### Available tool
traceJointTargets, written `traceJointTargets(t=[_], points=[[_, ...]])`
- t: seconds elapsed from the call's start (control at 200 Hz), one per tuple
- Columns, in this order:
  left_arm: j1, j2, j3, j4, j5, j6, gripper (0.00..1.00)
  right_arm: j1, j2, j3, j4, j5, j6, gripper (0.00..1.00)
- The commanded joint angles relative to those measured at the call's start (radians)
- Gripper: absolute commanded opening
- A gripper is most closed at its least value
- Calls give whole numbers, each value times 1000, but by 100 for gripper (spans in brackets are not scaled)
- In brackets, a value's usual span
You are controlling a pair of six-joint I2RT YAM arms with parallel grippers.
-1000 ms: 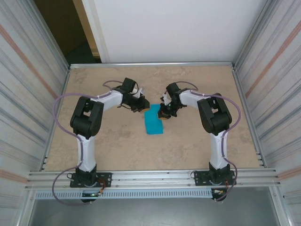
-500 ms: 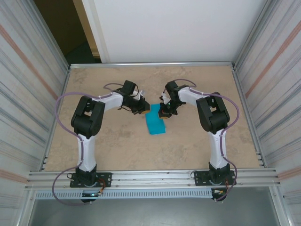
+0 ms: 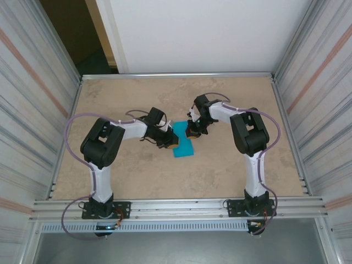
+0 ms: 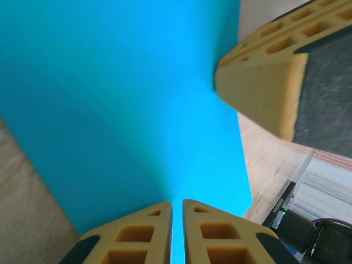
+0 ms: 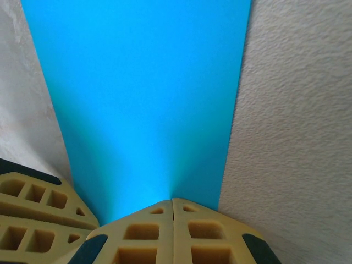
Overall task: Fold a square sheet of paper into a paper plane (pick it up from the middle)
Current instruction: First fold the square sheet of paper in half at the center of the table.
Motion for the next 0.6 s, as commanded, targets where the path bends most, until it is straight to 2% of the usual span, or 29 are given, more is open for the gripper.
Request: traceJointTargets(t=[0.0, 0.341, 0.596], points=[[4, -45, -27, -23, -16, 7, 13, -31, 108, -85, -80, 272, 31, 2], [5, -94, -113, -132, -170, 103, 13, -38, 107, -105, -72, 283, 39, 2], [-2, -217, -104, -10, -144, 75, 13, -40, 104, -116, -67, 281, 42, 2]])
